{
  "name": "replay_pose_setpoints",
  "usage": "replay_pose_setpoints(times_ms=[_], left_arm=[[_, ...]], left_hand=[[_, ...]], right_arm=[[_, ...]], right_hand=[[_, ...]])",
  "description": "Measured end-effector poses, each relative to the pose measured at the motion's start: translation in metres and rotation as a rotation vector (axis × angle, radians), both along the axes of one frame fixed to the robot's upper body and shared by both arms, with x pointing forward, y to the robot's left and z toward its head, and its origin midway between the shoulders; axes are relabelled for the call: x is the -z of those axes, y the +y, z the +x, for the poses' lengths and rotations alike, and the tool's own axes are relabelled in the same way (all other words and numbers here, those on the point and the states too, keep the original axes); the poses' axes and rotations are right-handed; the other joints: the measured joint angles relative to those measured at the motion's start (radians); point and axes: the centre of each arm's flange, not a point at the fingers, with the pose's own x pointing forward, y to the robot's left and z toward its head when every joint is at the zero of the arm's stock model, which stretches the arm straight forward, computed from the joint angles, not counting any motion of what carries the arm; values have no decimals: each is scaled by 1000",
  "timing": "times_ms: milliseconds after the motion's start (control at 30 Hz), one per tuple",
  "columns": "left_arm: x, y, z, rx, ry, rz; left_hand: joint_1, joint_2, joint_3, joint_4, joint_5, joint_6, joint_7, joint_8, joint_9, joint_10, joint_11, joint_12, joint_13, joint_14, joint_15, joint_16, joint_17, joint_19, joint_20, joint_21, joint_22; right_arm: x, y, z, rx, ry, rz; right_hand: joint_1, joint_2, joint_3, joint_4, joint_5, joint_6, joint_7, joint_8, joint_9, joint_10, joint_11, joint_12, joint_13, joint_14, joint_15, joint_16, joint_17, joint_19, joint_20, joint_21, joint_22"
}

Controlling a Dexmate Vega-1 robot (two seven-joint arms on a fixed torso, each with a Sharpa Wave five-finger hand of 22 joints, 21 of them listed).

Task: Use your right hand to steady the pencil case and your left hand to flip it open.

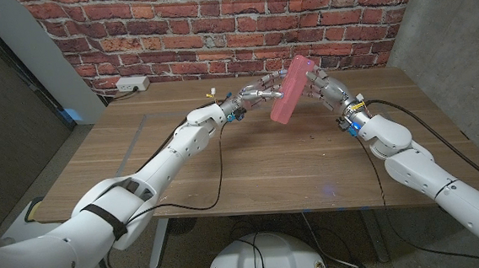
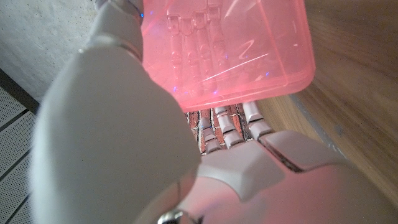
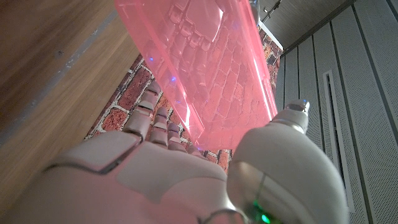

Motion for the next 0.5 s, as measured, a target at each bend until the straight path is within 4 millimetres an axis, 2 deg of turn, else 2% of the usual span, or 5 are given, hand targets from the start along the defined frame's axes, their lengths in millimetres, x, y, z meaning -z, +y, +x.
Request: replay_pose_setpoints(times_ms=[67, 133, 500], left_arm=[[0, -1, 0, 2, 1, 2], [1, -3, -2, 11, -1, 7], [3, -5, -3, 5, 1, 4]], left_hand=[[0, 0, 0, 0, 0, 0, 0, 6, 0, 0, 0, 0, 0, 0, 0, 0, 1, 0, 0, 2, 0], [0, 0, 0, 0, 0, 2, -2, 8, 4, 0, 0, 0, 0, 0, 0, 0, 1, 0, 0, 2, 0], [0, 0, 0, 0, -2, 10, 2, 15, 8, 4, 4, 0, 5, 0, 0, 0, 1, -4, -4, 6, 0]], right_arm=[[0, 0, 0, 0, 6, -1], [3, 1, 1, -2, 22, -3], [8, -6, 2, 5, 62, 34]], right_hand=[[7, 7, 5, 0, -8, 0, 0, 0, 3, -27, -2, -14, 0, 0, 0, -4, 0, 0, 0, 0, 0], [12, 1, 5, 0, -11, 10, 8, 17, 13, -43, -4, -20, 0, 0, 0, -4, 0, 0, 0, 1, 0], [12, 1, 8, 3, -27, 17, 4, 8, 2, -58, -5, -33, 0, 12, 3, -7, 0, 5, -5, 1, 3]])
